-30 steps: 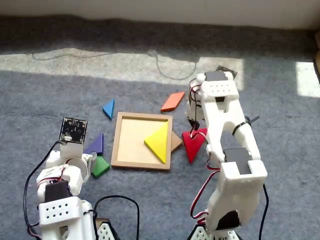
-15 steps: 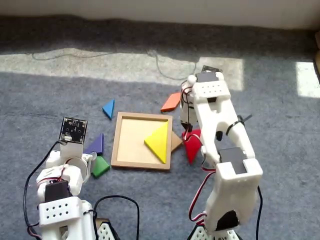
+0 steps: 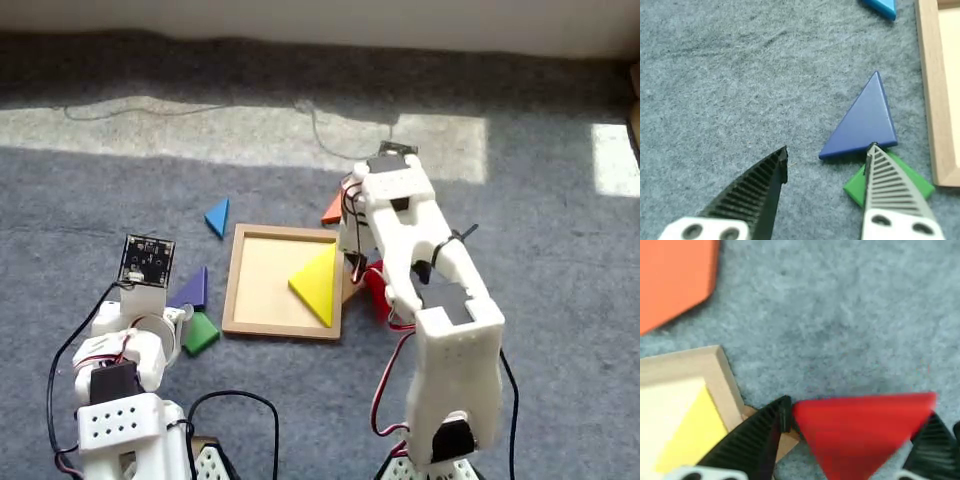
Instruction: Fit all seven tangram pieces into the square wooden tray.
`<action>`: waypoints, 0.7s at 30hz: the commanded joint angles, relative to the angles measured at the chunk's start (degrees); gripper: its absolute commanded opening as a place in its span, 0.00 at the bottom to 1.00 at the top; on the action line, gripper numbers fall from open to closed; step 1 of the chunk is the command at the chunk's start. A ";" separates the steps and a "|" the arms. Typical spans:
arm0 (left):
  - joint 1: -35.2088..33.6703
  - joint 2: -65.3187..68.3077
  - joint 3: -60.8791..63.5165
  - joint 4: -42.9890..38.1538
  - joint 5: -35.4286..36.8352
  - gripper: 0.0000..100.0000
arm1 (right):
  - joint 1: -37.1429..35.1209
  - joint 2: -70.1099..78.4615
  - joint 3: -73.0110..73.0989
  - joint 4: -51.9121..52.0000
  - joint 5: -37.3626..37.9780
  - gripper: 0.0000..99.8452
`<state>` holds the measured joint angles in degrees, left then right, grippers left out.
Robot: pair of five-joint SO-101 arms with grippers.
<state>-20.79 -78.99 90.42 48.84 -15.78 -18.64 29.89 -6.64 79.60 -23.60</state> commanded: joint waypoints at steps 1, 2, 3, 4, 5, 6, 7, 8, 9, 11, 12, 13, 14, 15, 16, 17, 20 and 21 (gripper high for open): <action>0.57 -0.75 -0.31 -1.05 0.35 0.26 | -0.48 1.45 -1.54 0.04 0.53 0.37; 0.57 -0.75 -0.31 -1.05 0.35 0.26 | -0.48 1.36 -1.54 0.13 0.53 0.37; 0.57 -0.75 -0.31 -1.05 0.35 0.26 | -0.48 1.36 -1.54 0.31 0.53 0.37; 0.57 -0.75 -0.31 -1.05 0.35 0.26 | -0.40 1.36 -1.54 0.75 0.53 0.37; 0.57 -0.75 -0.31 -1.05 0.35 0.26 | -0.40 1.45 -1.54 1.36 0.53 0.37; 0.57 -0.75 -0.31 -1.05 0.35 0.26 | -0.40 1.45 -1.54 1.71 0.53 0.37; 0.57 -0.75 -0.31 -1.05 0.35 0.26 | -0.31 1.45 -1.54 2.24 0.53 0.37; 0.57 -0.75 -0.31 -1.05 0.35 0.26 | -0.22 1.45 -1.54 2.68 0.53 0.37; 0.57 -0.75 -0.31 -1.05 0.35 0.26 | -0.22 1.45 -1.54 3.21 0.53 0.37; 0.57 -0.75 -0.31 -1.05 0.35 0.26 | -0.22 1.45 -1.54 4.44 0.53 0.37; 0.57 -0.75 -0.31 -1.05 0.35 0.26 | -0.22 1.45 -1.54 5.05 0.53 0.37; 0.57 -0.75 -0.31 -1.05 0.35 0.26 | -0.13 1.45 -1.54 5.67 0.62 0.36; 0.57 -0.75 -0.31 -1.05 0.35 0.26 | 0.22 1.45 -1.54 6.29 0.62 0.36; 0.57 -0.75 -0.31 -1.05 0.35 0.26 | 0.40 1.36 -1.54 6.64 0.62 0.35; 0.57 -0.75 -0.31 -1.05 0.35 0.26 | 0.84 1.27 -1.54 6.64 0.70 0.32; 0.57 -0.75 -0.31 -1.05 0.35 0.26 | 1.45 1.19 -1.63 6.37 1.32 0.28; 0.57 -0.75 -0.31 -1.05 0.35 0.26 | 2.15 -0.22 -4.35 6.37 9.49 0.13; 0.57 -0.75 -0.31 -1.05 0.35 0.26 | 2.33 -0.92 -5.49 6.64 13.27 0.07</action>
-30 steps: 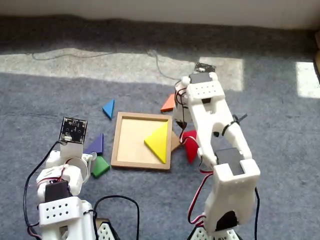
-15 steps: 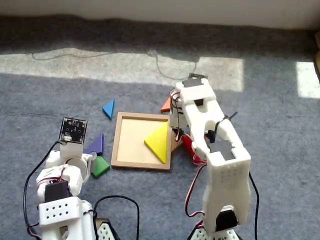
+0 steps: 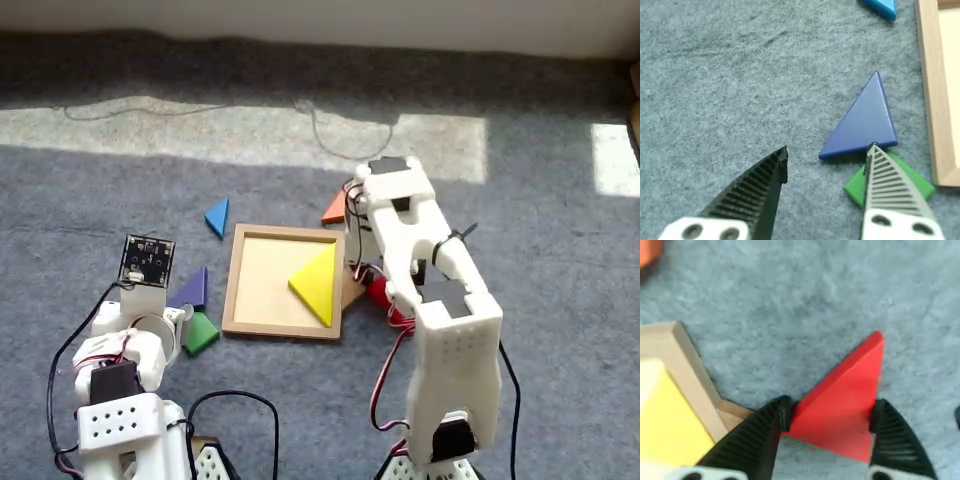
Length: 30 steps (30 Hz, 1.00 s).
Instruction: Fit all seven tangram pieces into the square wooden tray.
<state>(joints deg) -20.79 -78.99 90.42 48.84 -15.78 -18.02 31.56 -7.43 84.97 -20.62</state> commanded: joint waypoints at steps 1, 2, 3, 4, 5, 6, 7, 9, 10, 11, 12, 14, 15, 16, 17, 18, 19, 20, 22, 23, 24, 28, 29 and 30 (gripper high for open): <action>0.57 -0.75 -0.31 -1.05 0.35 0.26 | 1.98 -3.38 -5.49 1.36 14.77 0.01; 0.57 -0.75 -0.31 -1.05 0.35 0.26 | 2.15 -4.26 -6.11 1.63 19.34 0.00; 0.57 -0.75 -0.31 -1.05 0.35 0.26 | 2.24 -5.23 -6.55 2.95 23.47 0.02; 0.57 -0.75 -0.31 -1.05 0.35 0.26 | 2.59 -6.11 -6.55 3.74 26.73 0.02; 0.57 -0.75 -0.31 -1.05 0.35 0.26 | 2.95 -6.99 -6.55 4.09 28.40 0.00; 0.57 -0.75 -0.31 -1.05 0.35 0.26 | 3.21 -8.04 -6.55 4.26 28.22 0.00; 0.57 -0.75 -0.31 -1.05 0.35 0.26 | 3.56 -9.10 -6.55 4.44 27.60 0.01; 0.57 -0.75 -0.31 -1.05 0.35 0.26 | 4.35 -11.30 -6.29 4.53 26.90 0.01; 0.57 -0.75 -0.31 -1.05 0.35 0.26 | 4.44 -12.26 -6.11 4.62 26.64 0.01; 0.57 -0.75 -0.31 -1.05 0.35 0.26 | 4.88 -13.41 -5.14 4.62 26.73 0.01; 0.57 -0.75 -0.31 -1.05 0.35 0.26 | 5.05 -14.64 -4.00 4.62 26.73 0.01; 0.57 -0.75 -0.31 -1.05 0.35 0.26 | 4.97 -17.71 -1.36 4.53 26.99 0.01; 0.57 -0.75 -0.31 -1.05 0.35 0.26 | 4.97 -19.65 0.13 4.53 26.99 0.01; 0.57 -0.75 -0.31 -1.05 0.35 0.26 | 4.97 -21.85 1.63 4.53 27.08 0.01; 0.57 -0.75 -0.31 -1.05 0.35 0.26 | 4.97 -24.22 3.30 4.44 27.08 0.01; 0.57 -0.75 -0.31 -1.05 0.35 0.26 | 4.97 -26.86 5.32 4.18 27.08 0.01; 0.57 -0.75 -0.31 -1.05 0.35 0.26 | 4.97 -29.67 7.60 3.91 27.16 0.01; 0.57 -0.75 -0.31 -1.05 0.35 0.26 | 4.97 -32.48 10.07 2.95 27.16 0.01; 0.57 -0.75 -0.31 -1.05 0.35 0.26 | 4.97 -37.58 15.78 0.13 27.16 0.01; 0.57 -0.75 -0.31 -1.05 0.35 0.26 | 4.97 -39.78 18.86 -1.27 27.16 0.01; 0.57 -0.75 -0.31 -1.05 0.35 0.26 | 4.97 -41.89 22.29 -2.68 27.16 0.01; 0.57 -0.75 -0.31 -1.05 0.35 0.26 | 4.62 -47.69 34.42 -9.19 27.34 0.01; 0.57 -0.75 -0.31 -1.05 0.35 0.26 | 3.74 -48.84 36.79 -10.51 28.66 0.01; 0.57 -0.75 -0.31 -1.05 0.35 0.26 | 2.68 -49.80 38.90 -11.21 31.65 0.01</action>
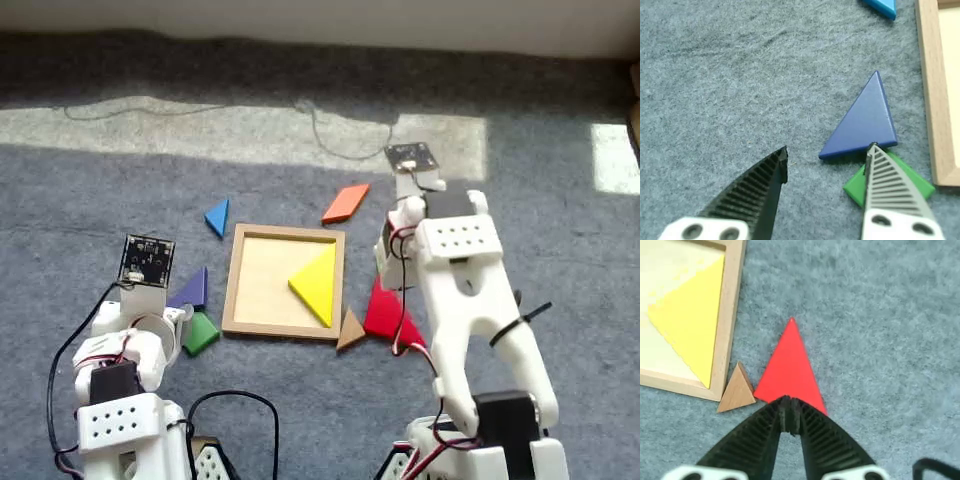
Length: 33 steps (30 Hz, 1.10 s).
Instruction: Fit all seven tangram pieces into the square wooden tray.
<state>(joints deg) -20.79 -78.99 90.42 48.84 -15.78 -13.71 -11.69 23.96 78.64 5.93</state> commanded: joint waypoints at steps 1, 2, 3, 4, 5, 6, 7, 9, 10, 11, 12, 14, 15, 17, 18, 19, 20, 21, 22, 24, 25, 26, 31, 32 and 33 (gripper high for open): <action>0.57 -0.75 -0.31 -1.05 0.35 0.26 | -3.03 -7.16 9.27 -5.23 8.53 0.01; 0.57 -0.75 -0.31 -1.05 0.35 0.26 | -4.53 -7.43 10.86 -5.23 11.16 0.01; 0.57 -0.75 -0.31 -1.05 0.35 0.26 | -5.67 -7.78 12.09 -5.76 11.60 0.02; 0.57 -0.75 -0.31 -1.05 0.35 0.26 | -6.46 -7.78 13.14 -5.93 11.34 0.05; 0.57 -0.75 -0.31 -1.05 0.35 0.26 | -6.99 -7.78 13.76 -6.11 11.25 0.09; 0.57 -0.75 -0.31 -1.05 0.35 0.26 | -7.43 -7.78 14.29 -6.73 11.52 0.13; 0.57 -0.75 -0.31 -1.05 0.35 0.26 | -7.43 -7.78 14.29 -7.60 12.04 0.16; 0.57 -0.75 -0.31 -1.05 0.35 0.26 | -7.43 -7.78 14.46 -9.63 13.01 0.22; 0.57 -0.75 -0.31 -1.05 0.35 0.26 | -7.43 -7.69 14.64 -10.68 13.19 0.24; 0.57 -0.75 -0.31 -1.05 0.35 0.26 | -7.43 -7.60 15.16 -11.56 13.10 0.27; 0.57 -0.75 -0.31 -1.05 0.35 0.26 | -7.43 -7.34 15.78 -12.18 13.10 0.28; 0.57 -0.75 -0.31 -1.05 0.35 0.26 | -7.52 -6.02 16.66 -13.85 13.36 0.29; 0.57 -0.75 -0.31 -1.05 0.35 0.26 | -7.52 -4.88 16.92 -15.08 13.36 0.29; 0.57 -0.75 -0.31 -1.05 0.35 0.26 | -7.52 -1.54 17.01 -17.10 13.45 0.29; 0.57 -0.75 -0.31 -1.05 0.35 0.26 | -7.52 0.40 16.92 -17.80 13.54 0.29; 0.57 -0.75 -0.31 -1.05 0.35 0.26 | -7.69 2.33 16.84 -18.42 13.54 0.29; 0.57 -0.75 -0.31 -1.05 0.35 0.26 | -8.40 4.00 16.75 -19.12 13.54 0.29; 0.57 -0.75 -0.31 -1.05 0.35 0.26 | -8.92 5.49 16.75 -19.74 13.63 0.29; 0.57 -0.75 -0.31 -1.05 0.35 0.26 | -9.45 6.90 16.57 -19.82 14.42 0.29; 0.57 -0.75 -0.31 -1.05 0.35 0.26 | -10.51 8.66 16.57 -20.00 16.62 0.29; 0.57 -0.75 -0.31 -1.05 0.35 0.26 | -10.68 9.10 16.57 -20.00 17.14 0.29; 0.57 -0.75 -0.31 -1.05 0.35 0.26 | -10.68 9.63 16.57 -20.00 17.14 0.29; 0.48 -0.75 -0.31 -1.05 0.35 0.26 | -10.59 12.00 16.57 -19.56 17.32 0.29; 0.48 -0.75 -0.31 -1.05 0.35 0.26 | -10.59 12.53 16.57 -19.38 17.14 0.29; 0.48 -0.75 -0.31 -1.05 0.35 0.26 | -10.59 13.14 16.57 -18.51 17.14 0.29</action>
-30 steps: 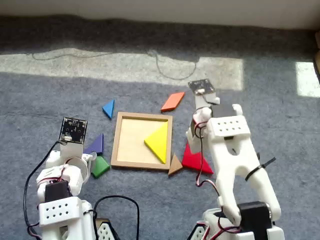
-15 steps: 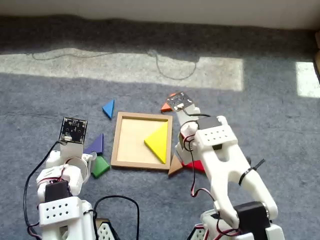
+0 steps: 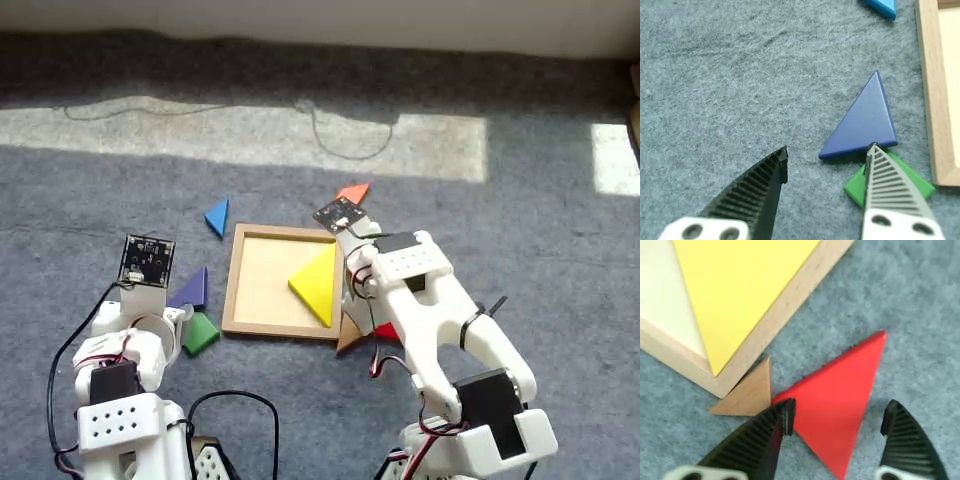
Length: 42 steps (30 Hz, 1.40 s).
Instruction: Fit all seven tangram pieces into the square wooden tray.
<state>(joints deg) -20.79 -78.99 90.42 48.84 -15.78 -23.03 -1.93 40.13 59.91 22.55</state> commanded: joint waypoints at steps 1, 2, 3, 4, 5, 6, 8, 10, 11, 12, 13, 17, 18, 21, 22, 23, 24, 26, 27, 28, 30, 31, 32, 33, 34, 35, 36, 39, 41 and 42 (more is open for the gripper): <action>0.48 -0.75 -0.31 -1.05 0.35 0.26 | -1.27 3.91 0.31 1.63 0.53 0.29; 0.48 -0.75 -0.31 -1.05 0.35 0.26 | -1.27 4.44 0.31 2.86 0.53 0.29; 0.48 -0.75 -0.31 -1.05 0.35 0.26 | -1.27 4.97 0.31 3.74 0.53 0.29; 0.48 -0.75 -0.31 -1.05 0.35 0.26 | -1.36 5.49 0.31 4.09 0.53 0.29; 0.48 -0.75 -0.31 -1.05 0.35 0.26 | -1.63 6.11 0.31 4.00 0.53 0.29; 0.48 -0.75 -0.31 -1.05 0.35 0.26 | -2.15 6.64 0.31 4.00 0.44 0.29; 0.48 -0.75 -0.31 -1.05 0.35 0.26 | -3.03 7.69 0.22 4.35 0.44 0.29; 0.48 -0.75 -0.31 -1.05 0.35 0.26 | -3.56 8.22 0.22 4.44 0.35 0.29; 0.48 -0.75 -0.31 -1.05 0.35 0.26 | -3.56 8.22 0.22 4.44 0.18 0.29; 0.48 -0.75 -0.31 -1.05 0.35 0.26 | -3.56 8.40 0.22 4.44 -0.70 0.29; 0.48 -0.75 -0.31 -1.05 0.35 0.26 | -3.74 8.40 0.22 4.44 -1.32 0.29; 0.48 -0.75 -0.31 -1.05 0.35 0.26 | -6.11 8.48 0.22 6.73 -1.93 0.28; 0.48 -0.75 -0.31 -1.05 0.35 0.26 | -6.73 8.40 0.22 7.16 -1.93 0.27; 0.48 -0.75 -0.31 -1.05 0.35 0.26 | -7.25 8.13 0.13 6.90 -2.02 0.17; 0.48 -0.75 -0.31 -1.05 0.35 0.26 | -7.08 8.13 -0.31 6.90 -2.02 0.13; 0.48 -0.75 -0.31 -1.05 0.35 0.26 | -6.99 8.13 -1.45 7.25 -2.02 0.10; 0.48 -0.75 -0.31 -1.05 0.35 0.26 | -6.73 8.13 -2.68 7.34 -2.02 0.07; 0.48 -0.75 -0.31 -1.05 0.35 0.26 | -5.32 8.13 -4.62 9.10 -2.02 0.03; 0.48 -0.75 -0.31 -1.05 0.35 0.26 | -4.53 8.04 -5.85 10.51 -2.02 0.01; 0.48 -0.75 -0.31 -1.05 0.35 0.26 | -3.82 7.87 -7.43 12.09 -2.02 0.01; 0.48 -0.75 -0.31 -1.05 0.35 0.26 | -3.03 6.37 -10.15 14.46 -2.02 0.00; 0.48 -0.75 -0.31 -1.05 0.35 0.26 | -2.95 4.97 -11.21 15.34 -2.02 0.00; 0.48 -0.75 -0.31 -1.05 0.35 0.26 | -3.12 3.30 -11.91 16.04 -2.02 0.00; 0.48 -0.75 -0.31 -1.05 0.35 0.26 | -3.30 1.45 -12.26 16.31 -2.02 0.00; 0.48 -0.75 -0.31 -1.05 0.35 0.26 | -3.74 -0.57 -12.18 16.84 -2.02 0.00; 0.48 -0.75 -0.31 -1.05 0.35 0.26 | -4.35 -2.51 -12.18 17.54 -2.02 0.00; 0.48 -0.75 -0.31 -1.05 0.35 0.26 | -4.79 -4.26 -12.09 18.33 -2.11 0.00; 0.48 -0.75 -0.31 -1.05 0.35 0.26 | -5.14 -9.19 -12.18 20.79 -4.75 0.00; 0.48 -0.75 -0.31 -1.05 0.35 0.26 | -5.14 -12.35 -12.18 21.93 -5.10 0.00; 0.48 -0.75 -0.31 -1.05 0.35 0.26 | -5.14 -13.76 -12.09 22.46 -5.10 0.00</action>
<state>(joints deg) -20.79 -78.99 90.42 48.84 -15.78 -27.60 -8.26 29.32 79.69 18.68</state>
